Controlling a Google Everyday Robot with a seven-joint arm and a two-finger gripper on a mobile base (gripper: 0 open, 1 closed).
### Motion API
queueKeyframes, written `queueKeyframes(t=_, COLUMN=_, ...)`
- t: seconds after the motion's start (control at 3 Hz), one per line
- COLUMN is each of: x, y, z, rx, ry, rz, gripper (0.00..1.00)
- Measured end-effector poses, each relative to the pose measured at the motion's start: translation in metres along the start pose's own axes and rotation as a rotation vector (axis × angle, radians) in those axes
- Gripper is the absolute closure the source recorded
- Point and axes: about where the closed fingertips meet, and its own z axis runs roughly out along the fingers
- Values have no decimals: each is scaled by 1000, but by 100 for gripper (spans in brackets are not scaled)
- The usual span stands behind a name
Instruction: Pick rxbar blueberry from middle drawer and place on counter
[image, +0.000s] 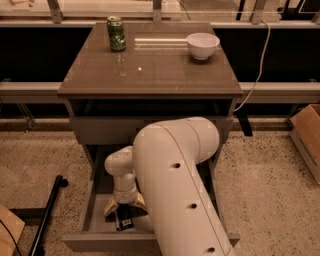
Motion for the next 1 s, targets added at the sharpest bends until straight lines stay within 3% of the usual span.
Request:
queueKeyframes(t=0.33, x=2, y=0, z=18, rx=5, ry=42, rz=32, gripper=23)
queueKeyframes(t=1.0, x=7, y=0, z=8, rx=6, ry=47, rz=38, gripper=69)
